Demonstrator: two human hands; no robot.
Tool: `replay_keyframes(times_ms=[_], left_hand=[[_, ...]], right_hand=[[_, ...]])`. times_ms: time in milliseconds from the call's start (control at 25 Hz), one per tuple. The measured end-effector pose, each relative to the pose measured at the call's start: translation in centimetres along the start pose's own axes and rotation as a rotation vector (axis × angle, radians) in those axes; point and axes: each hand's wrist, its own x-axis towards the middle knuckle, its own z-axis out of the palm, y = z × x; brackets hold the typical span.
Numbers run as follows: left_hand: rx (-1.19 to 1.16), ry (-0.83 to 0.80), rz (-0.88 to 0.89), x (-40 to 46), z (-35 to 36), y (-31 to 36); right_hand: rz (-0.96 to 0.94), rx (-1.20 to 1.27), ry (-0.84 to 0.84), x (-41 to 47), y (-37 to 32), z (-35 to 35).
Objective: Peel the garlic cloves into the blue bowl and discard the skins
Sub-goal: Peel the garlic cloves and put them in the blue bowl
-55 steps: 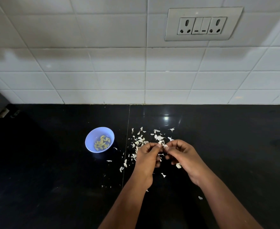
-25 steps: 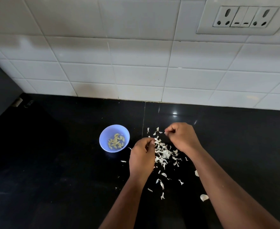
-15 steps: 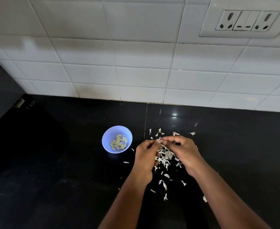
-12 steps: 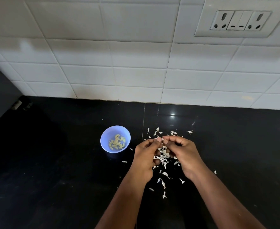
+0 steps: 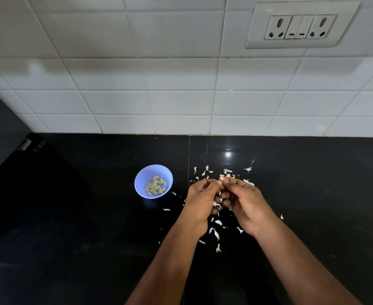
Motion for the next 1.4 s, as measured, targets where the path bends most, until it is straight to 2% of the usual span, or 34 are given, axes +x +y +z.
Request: replay_keyframes(times_ms=[80, 200, 360, 400, 520, 600, 840, 960, 1120, 1200, 1320, 1400], left_hand=[[0.046, 0.020, -0.026, -0.3, 0.2, -0.4], [0.181, 0.136, 0.002, -0.3, -0.5, -1.4], [0.713, 0.298, 0.073, -0.7, -1.6, -2.2], [0.773, 0.305, 0.079, -0.7, -1.8, -2.3], [0.760, 0.206, 0.112, -0.9, -1.6, -2.4], [0.752, 0.155, 0.210, -1.0, -1.3, -2.6], [0.659, 0.244, 0.386, -1.0, -0.9, -2.4], [0.705, 0.276, 0.426, -1.1, -0.5, -2.2], [0.683, 0.303, 0.398, -1.0, -0.1, -2.7], [0.580, 0.291, 0.340, -0.8, 0.0, -2.7], [0.355, 0.229, 0.208, -0.8, 0.0, -1.9], [0.289, 0.187, 0.174, -0.7, -0.2, -1.5]], right_hand=[[0.039, 0.044, 0.018, 0.1, 0.2, -0.2], [-0.006, 0.040, 0.093, 0.2, 0.4, -0.6], [-0.069, 0.009, 0.109, -0.2, 0.6, -0.9], [-0.073, -0.012, 0.105, -0.4, 0.8, -1.0], [-0.086, -0.126, 0.098, -0.7, 1.1, -1.3], [-0.088, -0.178, 0.110, -0.8, 1.4, -1.6], [-0.078, -0.210, 0.082, -1.6, 1.2, -1.9], [-0.113, -0.303, 0.084, -1.7, 1.4, -1.7], [-0.219, -0.536, 0.087, -1.5, 1.9, -1.6], [-0.251, -0.648, 0.099, -1.3, 2.0, -1.7], [-0.236, -0.585, 0.071, -1.3, 1.8, -1.8], [-0.212, -0.507, 0.023, -1.4, 1.5, -2.0]])
